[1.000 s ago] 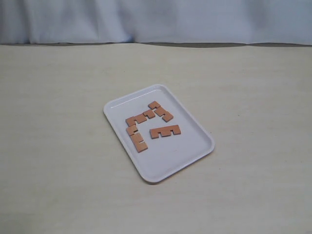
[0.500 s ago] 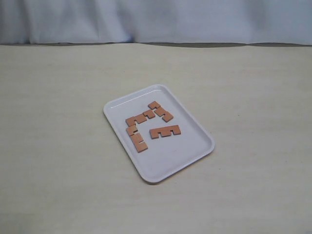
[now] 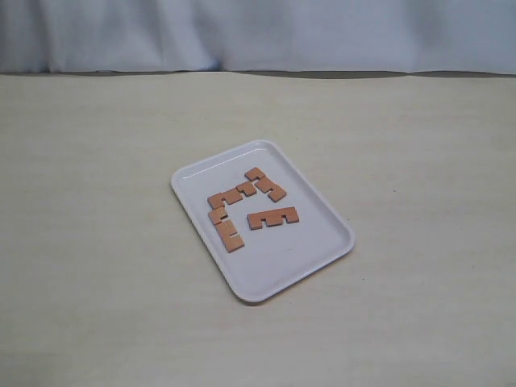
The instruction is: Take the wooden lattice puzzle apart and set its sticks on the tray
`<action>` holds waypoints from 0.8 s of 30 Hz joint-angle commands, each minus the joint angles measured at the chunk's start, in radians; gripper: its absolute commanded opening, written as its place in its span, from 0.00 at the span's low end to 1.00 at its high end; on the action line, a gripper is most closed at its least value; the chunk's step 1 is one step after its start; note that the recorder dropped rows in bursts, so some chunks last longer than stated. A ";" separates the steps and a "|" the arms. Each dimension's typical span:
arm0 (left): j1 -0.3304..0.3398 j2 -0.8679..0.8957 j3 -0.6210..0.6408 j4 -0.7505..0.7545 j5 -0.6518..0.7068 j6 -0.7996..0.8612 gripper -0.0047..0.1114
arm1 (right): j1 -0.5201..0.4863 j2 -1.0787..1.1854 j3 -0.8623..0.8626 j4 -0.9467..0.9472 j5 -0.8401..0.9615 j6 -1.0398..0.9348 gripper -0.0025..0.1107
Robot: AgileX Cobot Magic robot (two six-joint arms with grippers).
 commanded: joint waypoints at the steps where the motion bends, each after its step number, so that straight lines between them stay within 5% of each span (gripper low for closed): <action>1: 0.004 -0.002 0.001 -0.006 -0.012 -0.001 0.04 | -0.003 -0.004 0.001 0.004 0.007 0.000 0.06; 24: 0.004 -0.002 0.001 0.001 -0.009 -0.001 0.04 | -0.003 -0.004 0.001 0.011 0.080 0.000 0.06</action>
